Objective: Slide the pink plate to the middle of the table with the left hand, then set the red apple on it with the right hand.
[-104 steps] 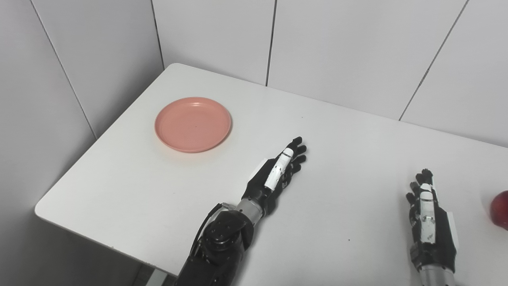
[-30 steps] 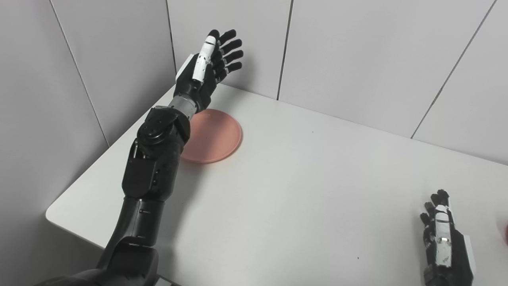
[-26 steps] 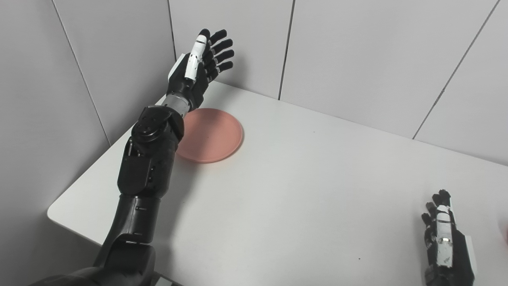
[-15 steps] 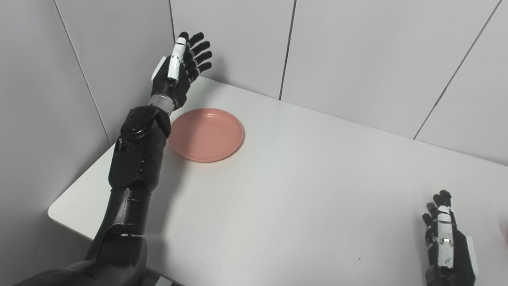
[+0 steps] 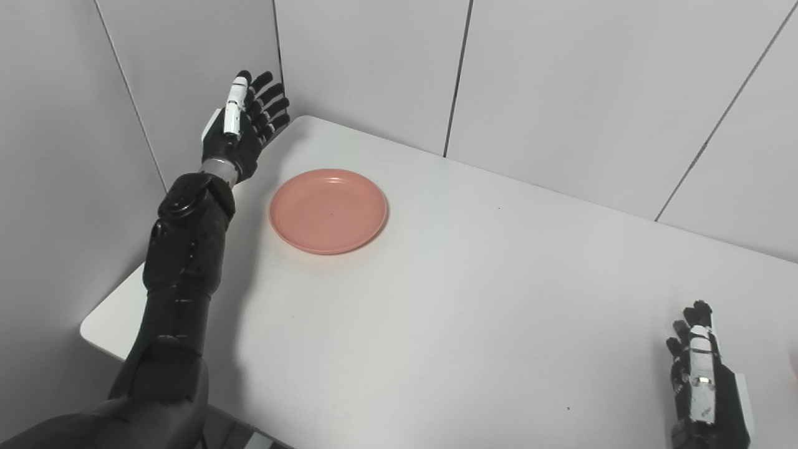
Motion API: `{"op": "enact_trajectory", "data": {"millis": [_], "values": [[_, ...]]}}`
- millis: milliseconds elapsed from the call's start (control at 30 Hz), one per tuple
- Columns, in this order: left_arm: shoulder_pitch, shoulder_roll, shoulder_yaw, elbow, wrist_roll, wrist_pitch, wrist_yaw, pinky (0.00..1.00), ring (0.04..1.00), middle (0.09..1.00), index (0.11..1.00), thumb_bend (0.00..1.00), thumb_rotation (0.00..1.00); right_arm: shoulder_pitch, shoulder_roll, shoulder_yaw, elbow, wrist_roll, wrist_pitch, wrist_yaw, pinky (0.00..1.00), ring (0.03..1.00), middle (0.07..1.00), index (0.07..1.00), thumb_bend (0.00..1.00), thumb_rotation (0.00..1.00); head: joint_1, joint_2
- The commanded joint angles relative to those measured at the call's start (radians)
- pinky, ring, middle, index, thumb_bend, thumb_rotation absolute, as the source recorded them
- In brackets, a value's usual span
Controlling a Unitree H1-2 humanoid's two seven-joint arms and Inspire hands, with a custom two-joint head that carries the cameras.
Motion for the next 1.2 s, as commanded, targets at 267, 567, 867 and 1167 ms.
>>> {"op": "enact_trajectory", "data": {"millis": [267, 567, 867, 1167], "values": [[-0.046, 0.061, 0.015, 0.022, -0.028, -0.047, -0.031, 0.89, 0.888, 0.893, 0.879, 0.31, 1.00, -0.020, -0.001, -0.003, -0.045, 0.007, -0.010, 0.008, 1.00, 1.000, 1.000, 1.000, 0.02, 1.00, 0.002, 0.003], [-0.041, 0.062, 0.022, 0.097, -0.034, -0.064, -0.059, 0.90, 0.892, 0.899, 0.891, 0.33, 1.00, -0.015, 0.000, -0.005, -0.065, 0.005, 0.014, 0.004, 1.00, 1.000, 1.000, 1.000, 0.02, 1.00, 0.002, 0.010], [-0.036, 0.069, 0.021, 0.180, -0.026, -0.089, -0.059, 0.89, 0.892, 0.889, 0.873, 0.35, 1.00, -0.014, -0.003, -0.005, -0.073, 0.005, 0.019, 0.006, 1.00, 1.000, 1.000, 1.000, 0.02, 1.00, 0.004, 0.015], [-0.011, 0.068, 0.003, 0.188, -0.017, -0.107, -0.077, 0.91, 0.902, 0.903, 0.883, 0.36, 1.00, -0.011, -0.002, -0.006, -0.082, 0.002, 0.018, 0.003, 1.00, 1.000, 1.000, 1.000, 0.03, 1.00, 0.001, 0.020]]}}
